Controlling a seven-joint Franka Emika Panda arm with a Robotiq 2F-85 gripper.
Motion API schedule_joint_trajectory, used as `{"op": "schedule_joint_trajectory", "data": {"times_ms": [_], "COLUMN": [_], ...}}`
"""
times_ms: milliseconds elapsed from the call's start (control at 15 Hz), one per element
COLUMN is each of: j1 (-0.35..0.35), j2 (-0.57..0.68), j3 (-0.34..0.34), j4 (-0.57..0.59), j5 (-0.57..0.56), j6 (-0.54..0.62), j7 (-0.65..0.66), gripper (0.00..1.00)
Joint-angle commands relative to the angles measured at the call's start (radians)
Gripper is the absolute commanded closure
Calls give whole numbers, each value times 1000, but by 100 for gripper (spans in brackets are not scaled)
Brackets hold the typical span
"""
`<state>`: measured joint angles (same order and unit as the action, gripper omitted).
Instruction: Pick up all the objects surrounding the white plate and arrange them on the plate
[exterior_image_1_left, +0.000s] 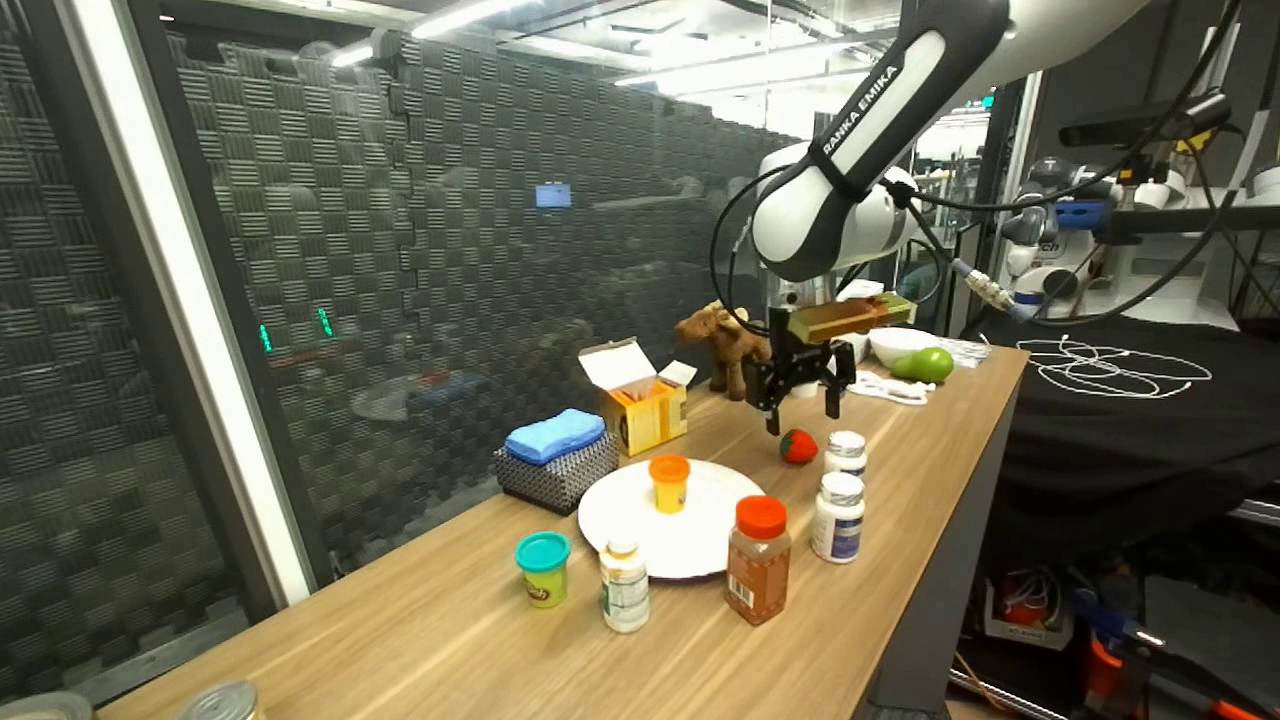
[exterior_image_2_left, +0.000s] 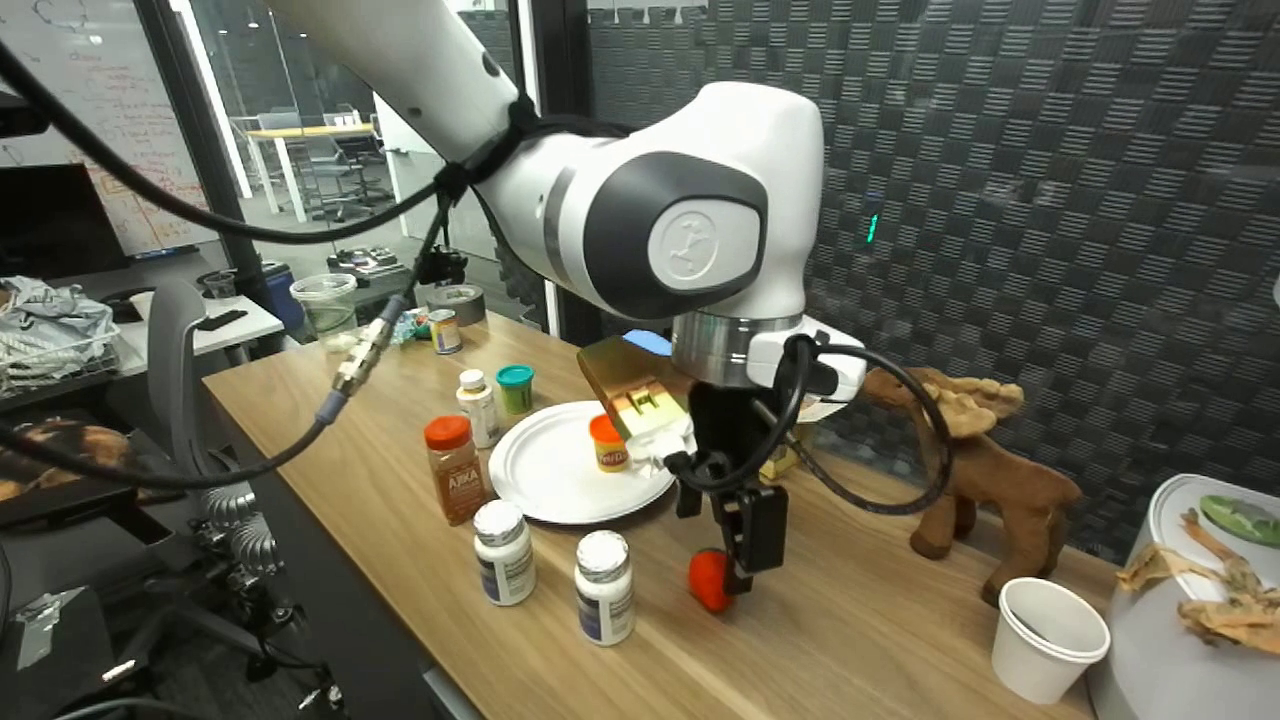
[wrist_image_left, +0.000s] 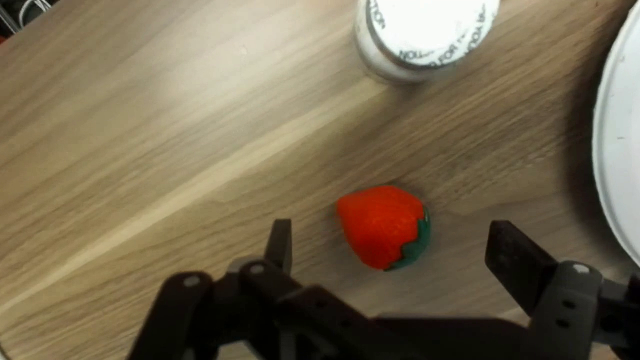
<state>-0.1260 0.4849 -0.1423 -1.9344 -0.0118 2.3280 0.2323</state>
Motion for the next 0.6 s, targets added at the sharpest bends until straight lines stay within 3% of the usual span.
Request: {"op": "schedule_joint_trajectory", "data": {"times_ms": [0,200,267,533], "j1": [-13,-21,-22,-31], "j2": [58,75,80,90], "j3": [-1,-1,-2,3], "j4": [79,98,102,117], "j5": [42,59,63,83], "j6": [-61,-80,-80,-86], "j7": [-1,0,1,-3], "gripper": [0,0,18,49]}}
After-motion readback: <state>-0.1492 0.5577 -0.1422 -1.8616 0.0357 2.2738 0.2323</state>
